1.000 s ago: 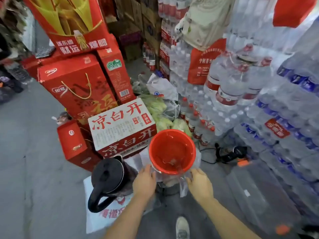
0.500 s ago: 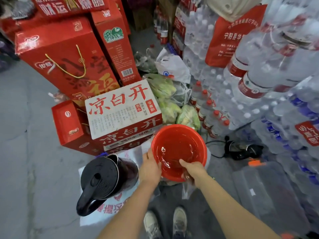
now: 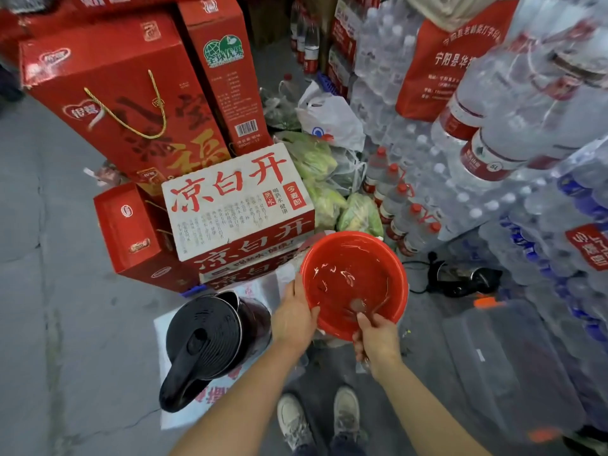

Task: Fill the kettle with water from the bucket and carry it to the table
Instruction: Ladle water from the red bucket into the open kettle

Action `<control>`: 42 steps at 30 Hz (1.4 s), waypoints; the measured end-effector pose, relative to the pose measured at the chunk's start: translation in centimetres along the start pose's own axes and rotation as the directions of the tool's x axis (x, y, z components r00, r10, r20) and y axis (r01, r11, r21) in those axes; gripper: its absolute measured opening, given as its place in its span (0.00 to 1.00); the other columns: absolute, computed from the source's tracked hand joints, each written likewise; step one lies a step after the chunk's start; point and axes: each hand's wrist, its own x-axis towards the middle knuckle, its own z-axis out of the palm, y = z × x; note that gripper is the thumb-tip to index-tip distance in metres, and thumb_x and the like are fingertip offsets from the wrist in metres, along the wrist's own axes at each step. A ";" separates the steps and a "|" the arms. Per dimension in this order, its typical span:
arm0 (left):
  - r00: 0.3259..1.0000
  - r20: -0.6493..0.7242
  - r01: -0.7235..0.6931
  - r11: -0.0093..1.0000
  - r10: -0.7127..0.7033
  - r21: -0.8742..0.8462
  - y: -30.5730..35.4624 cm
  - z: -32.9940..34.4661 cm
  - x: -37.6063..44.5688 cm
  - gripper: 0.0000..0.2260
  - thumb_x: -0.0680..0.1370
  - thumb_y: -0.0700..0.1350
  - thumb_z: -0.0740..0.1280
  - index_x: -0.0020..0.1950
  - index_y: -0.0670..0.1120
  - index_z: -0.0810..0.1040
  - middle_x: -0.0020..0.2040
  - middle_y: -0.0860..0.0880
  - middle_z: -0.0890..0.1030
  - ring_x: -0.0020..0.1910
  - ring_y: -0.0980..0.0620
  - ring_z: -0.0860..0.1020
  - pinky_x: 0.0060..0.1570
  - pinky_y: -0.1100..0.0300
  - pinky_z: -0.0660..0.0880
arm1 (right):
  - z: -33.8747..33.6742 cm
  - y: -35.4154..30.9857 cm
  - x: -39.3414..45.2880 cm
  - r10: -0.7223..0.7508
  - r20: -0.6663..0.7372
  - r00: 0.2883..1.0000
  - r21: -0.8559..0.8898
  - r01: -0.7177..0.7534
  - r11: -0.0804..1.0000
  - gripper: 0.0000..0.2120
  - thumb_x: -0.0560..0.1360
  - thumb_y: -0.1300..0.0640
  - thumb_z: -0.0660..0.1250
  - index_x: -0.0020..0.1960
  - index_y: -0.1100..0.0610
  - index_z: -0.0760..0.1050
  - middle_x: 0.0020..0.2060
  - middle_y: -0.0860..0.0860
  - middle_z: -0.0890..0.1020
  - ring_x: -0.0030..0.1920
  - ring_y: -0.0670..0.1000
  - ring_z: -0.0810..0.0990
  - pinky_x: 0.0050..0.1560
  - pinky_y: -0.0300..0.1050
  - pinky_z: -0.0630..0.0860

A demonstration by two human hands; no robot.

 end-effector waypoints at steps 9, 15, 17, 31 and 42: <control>0.998 -0.010 -0.062 0.994 0.063 0.085 -0.2 -0.1 0.0 0.33 0.77 0.56 0.66 0.77 0.47 0.55 0.70 0.48 0.67 0.59 0.45 0.77 0.42 0.48 0.81 | -2.5 2.8 -3.9 -0.215 0.039 0.976 0.215 0.202 0.956 0.07 0.82 0.63 0.64 0.53 0.59 0.82 0.25 0.55 0.73 0.16 0.47 0.65 0.16 0.38 0.65; 0.995 0.009 -0.096 0.982 0.095 0.161 -0.4 -0.3 -0.4 0.33 0.78 0.55 0.65 0.77 0.45 0.54 0.72 0.47 0.65 0.58 0.46 0.76 0.44 0.50 0.80 | -3.6 3.2 -5.6 -0.301 0.057 0.952 0.259 0.277 0.925 0.07 0.81 0.63 0.65 0.51 0.65 0.80 0.25 0.56 0.72 0.17 0.48 0.64 0.16 0.39 0.64; 0.993 0.030 -0.116 0.974 0.113 0.195 -0.5 -0.4 -0.6 0.33 0.79 0.54 0.64 0.78 0.45 0.53 0.74 0.46 0.62 0.62 0.45 0.74 0.47 0.50 0.80 | -4.0 3.0 -6.1 -0.348 0.068 0.935 0.256 0.321 0.912 0.09 0.81 0.64 0.64 0.53 0.56 0.83 0.25 0.57 0.72 0.18 0.48 0.63 0.16 0.39 0.65; 0.912 -0.335 -0.065 0.888 0.239 0.455 -7.5 -9.6 -4.0 0.32 0.70 0.53 0.73 0.71 0.45 0.71 0.70 0.44 0.73 0.70 0.41 0.68 0.72 0.42 0.60 | -6.3 1.5 -7.5 -0.393 0.132 0.910 0.235 0.357 0.904 0.14 0.82 0.61 0.62 0.56 0.46 0.84 0.28 0.59 0.76 0.19 0.50 0.66 0.17 0.39 0.65; 0.984 -0.144 0.139 0.954 -0.103 0.265 -9.8 -12.7 -4.5 0.34 0.68 0.70 0.65 0.67 0.51 0.72 0.64 0.49 0.74 0.65 0.44 0.71 0.57 0.46 0.74 | -5.1 0.3 -8.6 -0.387 0.260 0.885 0.317 0.300 0.900 0.24 0.74 0.54 0.69 0.67 0.65 0.76 0.26 0.58 0.75 0.16 0.48 0.67 0.16 0.36 0.66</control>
